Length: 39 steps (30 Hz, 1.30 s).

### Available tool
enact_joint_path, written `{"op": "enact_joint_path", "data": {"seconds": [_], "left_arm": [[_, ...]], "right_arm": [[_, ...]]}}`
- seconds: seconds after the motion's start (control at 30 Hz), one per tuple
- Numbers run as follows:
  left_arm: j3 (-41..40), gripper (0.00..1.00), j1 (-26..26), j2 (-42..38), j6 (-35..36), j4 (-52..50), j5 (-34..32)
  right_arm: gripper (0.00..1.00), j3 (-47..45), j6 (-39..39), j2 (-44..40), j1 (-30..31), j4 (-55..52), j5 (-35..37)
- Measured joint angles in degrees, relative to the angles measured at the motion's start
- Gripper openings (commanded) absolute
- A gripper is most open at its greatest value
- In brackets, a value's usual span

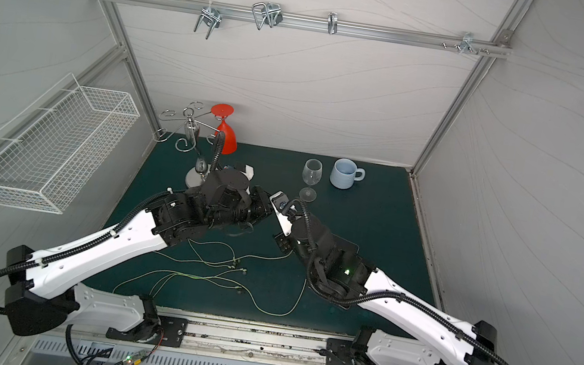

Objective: Plug wired earphones into phones
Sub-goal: Pick up the wired earphone from the center of the board.

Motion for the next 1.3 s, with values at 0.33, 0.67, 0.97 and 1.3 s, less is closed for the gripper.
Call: {"op": "enact_joint_path", "data": {"seconds": [0.33,0.67,0.97,1.3], "left_arm": [[0.07,0.13,-0.24,0.33,0.50,-0.50,-1.09],[0.17,0.20,-0.26,0.31,0.72,-0.87,-1.77],[0.17,0.14,-0.79,0.31,0.52,-2.51,-2.89],[0.17,0.10,-0.83,0.28,0.50,-2.60,-3.45]], "right_arm": [[0.00,0.00,-0.74,0.00,0.42,0.70,0.72],[0.00,0.00,-1.57,0.42,0.42,0.74,1.68],[0.00,0.00,-1.60,0.81,0.46,0.76,1.90],[0.00,0.00,-1.60,1.01,0.46,0.98,1.88]]}}
